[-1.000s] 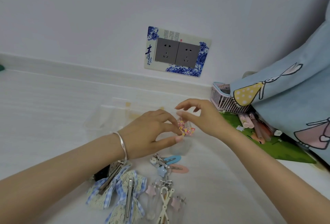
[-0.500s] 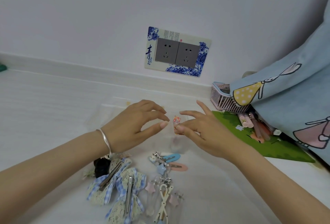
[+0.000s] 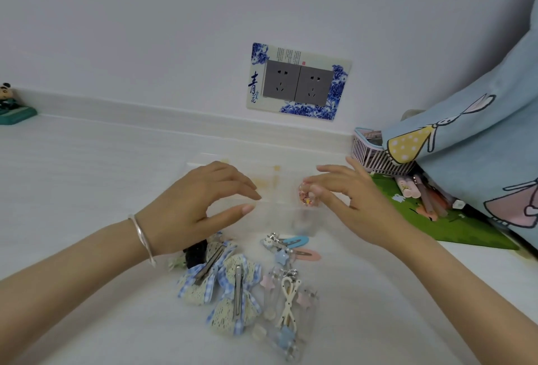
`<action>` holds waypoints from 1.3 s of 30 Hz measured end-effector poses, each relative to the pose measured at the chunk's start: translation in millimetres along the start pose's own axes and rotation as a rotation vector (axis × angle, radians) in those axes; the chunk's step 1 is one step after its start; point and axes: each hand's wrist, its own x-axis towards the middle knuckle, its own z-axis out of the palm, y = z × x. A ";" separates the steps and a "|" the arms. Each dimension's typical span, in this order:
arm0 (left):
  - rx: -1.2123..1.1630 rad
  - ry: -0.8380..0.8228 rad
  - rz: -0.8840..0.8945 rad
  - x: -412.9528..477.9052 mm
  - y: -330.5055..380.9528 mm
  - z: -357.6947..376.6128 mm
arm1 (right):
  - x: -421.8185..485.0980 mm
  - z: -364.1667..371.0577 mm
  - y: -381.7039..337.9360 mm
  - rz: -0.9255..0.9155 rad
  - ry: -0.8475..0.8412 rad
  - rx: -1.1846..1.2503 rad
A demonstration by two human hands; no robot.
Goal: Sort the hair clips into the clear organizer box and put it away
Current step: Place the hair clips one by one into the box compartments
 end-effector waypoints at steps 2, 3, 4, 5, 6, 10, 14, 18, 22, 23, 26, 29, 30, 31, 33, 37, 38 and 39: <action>0.013 0.013 0.016 -9.2 1.6 -6.0 | -6.3 0.7 -20.5 0.013 0.032 0.164; 0.006 0.004 0.015 -14.3 2.0 -8.0 | -9.8 3.0 -33.7 0.042 0.006 0.277; -0.007 -0.021 0.011 -19.8 2.6 -9.6 | -13.4 6.8 -47.3 0.078 -0.043 0.377; -0.018 -0.060 -0.001 -24.5 3.0 -10.1 | -16.0 11.3 -57.9 0.107 -0.102 0.428; -0.025 -0.106 -0.022 -29.1 3.2 -10.4 | -17.7 17.6 -64.8 0.118 -0.166 0.419; -0.006 -0.251 -0.107 -47.4 2.5 -8.9 | -17.9 38.5 -78.2 0.155 -0.353 0.315; 0.022 -0.264 -0.102 -56.3 3.9 -4.4 | -15.9 43.3 -87.2 0.183 -0.418 0.303; -0.005 -0.201 -0.124 -57.2 5.5 -3.2 | -13.2 34.3 -92.3 0.247 -0.320 0.482; -0.198 -0.036 -0.201 -45.7 16.6 -9.8 | -7.8 15.5 -94.4 0.292 -0.121 0.761; -0.269 -0.002 -0.224 -39.8 20.8 -12.7 | -5.6 11.5 -93.9 0.281 -0.055 0.787; -0.601 0.039 -0.392 -19.8 34.1 -18.6 | -0.6 0.6 -91.0 0.281 0.098 0.841; -0.806 0.073 -0.520 -0.7 40.8 -20.6 | 0.9 -7.3 -87.4 0.251 0.180 0.841; -0.846 0.069 -0.555 4.3 40.7 -21.3 | 1.2 -8.7 -86.2 0.231 0.214 0.848; -0.880 0.047 -0.594 9.5 39.9 -22.2 | 1.8 -10.0 -84.3 0.212 0.252 0.849; -0.941 -0.029 -0.689 21.0 34.9 -21.9 | 3.2 -12.3 -79.1 0.187 0.319 0.834; -1.134 -0.116 -0.727 40.0 30.3 -18.0 | 2.7 -12.7 -69.9 0.153 0.311 0.797; -1.156 -0.100 -0.710 43.2 28.8 -16.4 | 2.4 -12.4 -68.6 0.152 0.289 0.783; -1.165 -0.069 -0.704 47.1 26.5 -14.5 | 2.9 -12.6 -66.5 0.155 0.266 0.762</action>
